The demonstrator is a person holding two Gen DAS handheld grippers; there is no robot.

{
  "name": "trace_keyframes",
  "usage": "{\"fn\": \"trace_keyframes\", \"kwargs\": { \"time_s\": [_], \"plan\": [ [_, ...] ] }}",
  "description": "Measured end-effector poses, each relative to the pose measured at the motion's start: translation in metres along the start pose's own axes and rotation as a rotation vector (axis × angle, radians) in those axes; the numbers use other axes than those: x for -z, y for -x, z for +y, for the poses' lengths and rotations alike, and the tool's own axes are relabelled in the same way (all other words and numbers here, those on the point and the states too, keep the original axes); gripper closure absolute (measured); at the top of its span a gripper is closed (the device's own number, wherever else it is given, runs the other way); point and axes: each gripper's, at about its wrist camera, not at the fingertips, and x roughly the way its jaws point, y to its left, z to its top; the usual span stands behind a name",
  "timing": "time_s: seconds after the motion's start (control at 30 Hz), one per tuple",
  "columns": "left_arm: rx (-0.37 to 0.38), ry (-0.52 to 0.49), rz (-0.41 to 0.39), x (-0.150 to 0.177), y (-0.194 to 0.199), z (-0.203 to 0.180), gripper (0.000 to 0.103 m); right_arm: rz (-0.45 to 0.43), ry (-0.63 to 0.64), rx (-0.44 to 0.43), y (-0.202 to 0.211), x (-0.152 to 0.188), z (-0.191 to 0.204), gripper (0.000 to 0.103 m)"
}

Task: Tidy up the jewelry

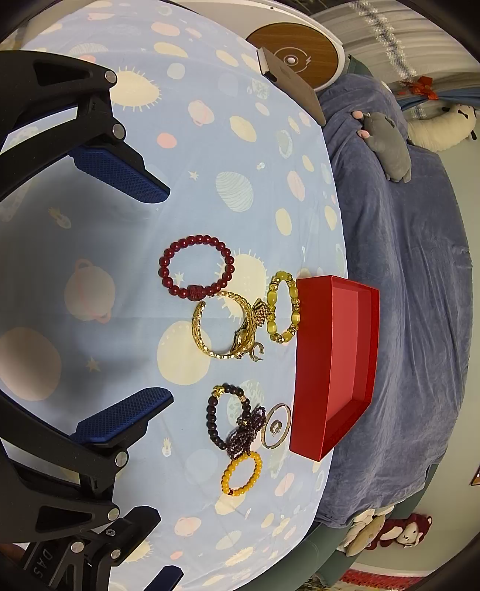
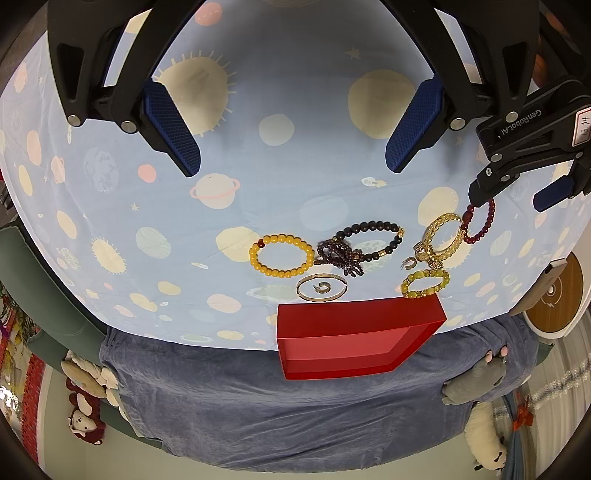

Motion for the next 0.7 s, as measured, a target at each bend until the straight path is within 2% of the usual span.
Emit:
{"fn": "trace_keyframes", "kwargs": {
  "time_s": [0.7],
  "plan": [
    [0.021, 0.035, 0.022, -0.0058, -0.0035, 0.0085, 0.008, 0.0, -0.002, -0.001, -0.0001, 0.0001, -0.0007, 0.007]
  ]
}}
